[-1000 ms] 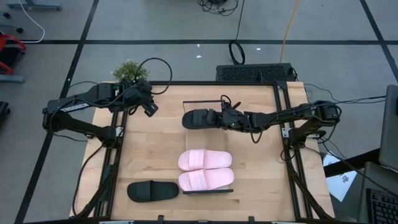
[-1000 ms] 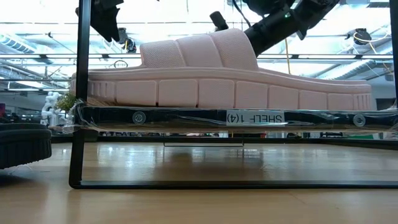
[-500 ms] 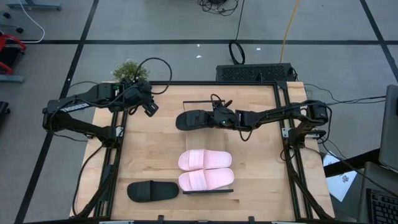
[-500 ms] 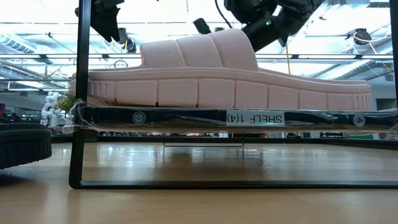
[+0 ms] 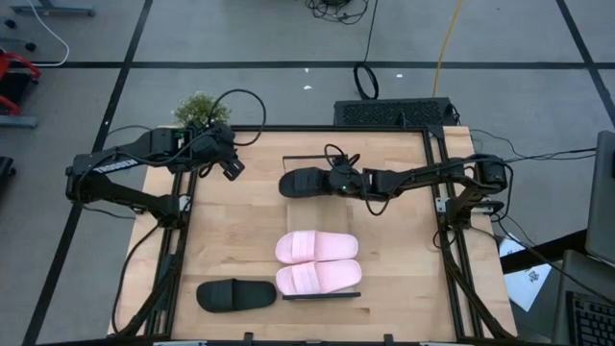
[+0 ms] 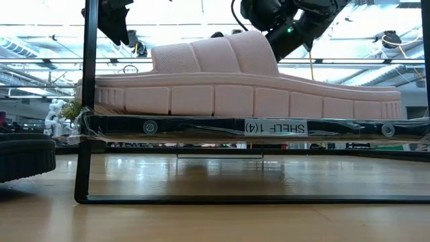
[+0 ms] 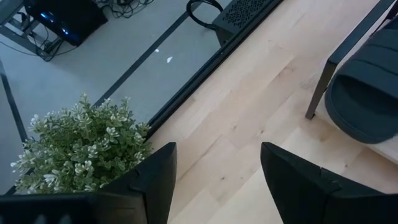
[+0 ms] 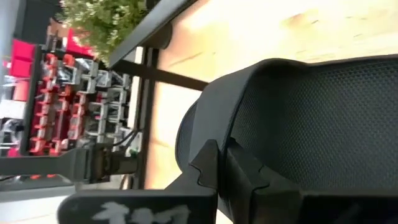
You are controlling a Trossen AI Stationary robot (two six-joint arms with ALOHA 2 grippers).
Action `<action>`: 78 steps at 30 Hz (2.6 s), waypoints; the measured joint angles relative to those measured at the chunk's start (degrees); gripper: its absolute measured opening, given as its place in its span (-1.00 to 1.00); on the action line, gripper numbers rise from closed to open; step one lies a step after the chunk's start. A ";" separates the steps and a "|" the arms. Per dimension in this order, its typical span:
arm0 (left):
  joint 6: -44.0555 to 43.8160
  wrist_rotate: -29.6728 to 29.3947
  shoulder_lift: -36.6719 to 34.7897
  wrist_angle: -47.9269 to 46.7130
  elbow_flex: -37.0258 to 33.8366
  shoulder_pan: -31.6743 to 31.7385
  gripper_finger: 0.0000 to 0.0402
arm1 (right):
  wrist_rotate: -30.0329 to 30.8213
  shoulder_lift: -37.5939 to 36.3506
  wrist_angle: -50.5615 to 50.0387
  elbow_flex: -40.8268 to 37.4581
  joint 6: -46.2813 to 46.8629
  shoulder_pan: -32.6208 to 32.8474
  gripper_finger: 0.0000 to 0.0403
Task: Pick and place slides into the shelf
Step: Put the top black slipper on the shelf
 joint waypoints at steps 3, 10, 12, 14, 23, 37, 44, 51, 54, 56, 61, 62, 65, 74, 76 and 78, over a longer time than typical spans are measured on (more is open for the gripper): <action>0.29 0.00 0.00 0.01 0.00 0.00 0.14 | 0.40 0.00 -1.05 -0.02 0.20 -0.20 -1.00; 0.39 0.00 0.00 0.06 0.00 0.00 0.14 | 1.49 0.00 -1.64 -0.02 1.55 -0.68 -0.99; 0.39 0.00 0.00 0.12 0.00 0.00 0.14 | 1.47 0.00 -1.40 -0.02 1.57 -0.91 -0.99; 0.39 0.00 0.00 0.13 0.00 0.00 0.14 | 1.37 0.00 -1.22 -0.02 1.64 -0.99 -0.99; 0.35 -0.02 0.00 0.25 0.00 0.00 0.14 | 1.29 0.00 -1.23 -0.02 2.04 -1.03 -0.99; 0.22 -0.02 0.00 0.42 0.00 0.00 0.14 | -0.26 0.00 -0.67 -0.02 3.32 -1.03 -0.99; 0.24 -0.04 0.00 1.33 0.02 -0.01 0.14 | -1.62 0.06 0.11 -0.02 3.21 -0.94 -0.99; 0.26 -0.04 0.01 1.70 0.02 0.00 0.14 | -1.79 0.11 0.03 -0.02 2.88 -0.92 -0.99; 0.28 -0.04 0.00 1.68 0.02 0.00 0.14 | -1.79 0.09 0.14 -0.02 2.47 -1.04 -0.99; 0.34 -0.04 0.00 1.70 0.02 -0.01 0.14 | -1.79 0.11 0.09 -0.02 2.20 -1.05 -0.99; 0.35 -0.04 0.00 1.68 0.02 0.00 0.14 | -1.98 1.52 4.04 -0.02 1.55 -1.05 -0.99; 0.35 -0.04 0.00 1.68 0.02 -0.02 0.14 | -2.90 2.19 4.95 -0.02 1.53 -1.09 -0.99; 0.33 -0.02 0.00 1.66 0.02 0.00 0.14 | -5.29 4.65 8.51 -0.02 2.36 -1.31 -0.99; 0.57 0.96 0.02 1.60 0.02 -0.02 0.14 | -1.84 1.62 5.36 -0.07 -0.59 -1.31 -0.99; 1.09 0.95 0.02 1.62 0.02 0.01 0.14 | -1.51 1.10 3.76 -0.04 -0.73 -1.29 -0.99; 1.13 0.43 0.02 1.70 0.02 0.02 0.14 | -1.52 1.11 3.19 -0.04 -0.18 -1.33 -0.99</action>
